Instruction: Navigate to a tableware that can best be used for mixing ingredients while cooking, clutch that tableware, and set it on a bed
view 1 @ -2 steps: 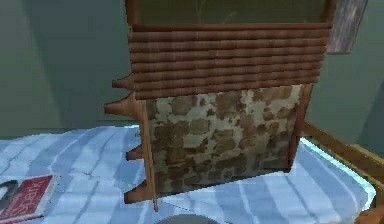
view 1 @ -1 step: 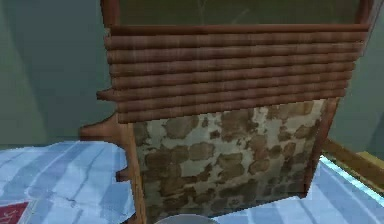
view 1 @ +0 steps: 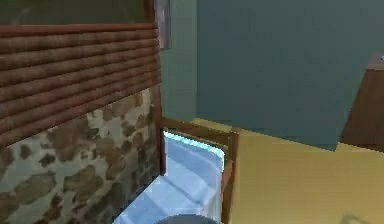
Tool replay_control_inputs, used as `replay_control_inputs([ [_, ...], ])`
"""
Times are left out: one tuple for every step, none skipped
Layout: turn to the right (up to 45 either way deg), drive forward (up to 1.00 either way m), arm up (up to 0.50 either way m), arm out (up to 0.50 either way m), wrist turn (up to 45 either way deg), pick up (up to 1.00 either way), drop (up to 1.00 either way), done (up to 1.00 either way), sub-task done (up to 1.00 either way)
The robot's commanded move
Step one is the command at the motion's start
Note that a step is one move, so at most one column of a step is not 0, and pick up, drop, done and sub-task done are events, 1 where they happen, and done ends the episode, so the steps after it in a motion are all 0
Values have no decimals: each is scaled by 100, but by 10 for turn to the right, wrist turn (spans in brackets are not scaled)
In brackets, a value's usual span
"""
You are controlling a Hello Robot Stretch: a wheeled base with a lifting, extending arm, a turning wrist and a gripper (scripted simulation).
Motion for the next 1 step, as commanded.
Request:
replay_control_inputs([
  [450,0,0,0,0,0,0,0,0],
])
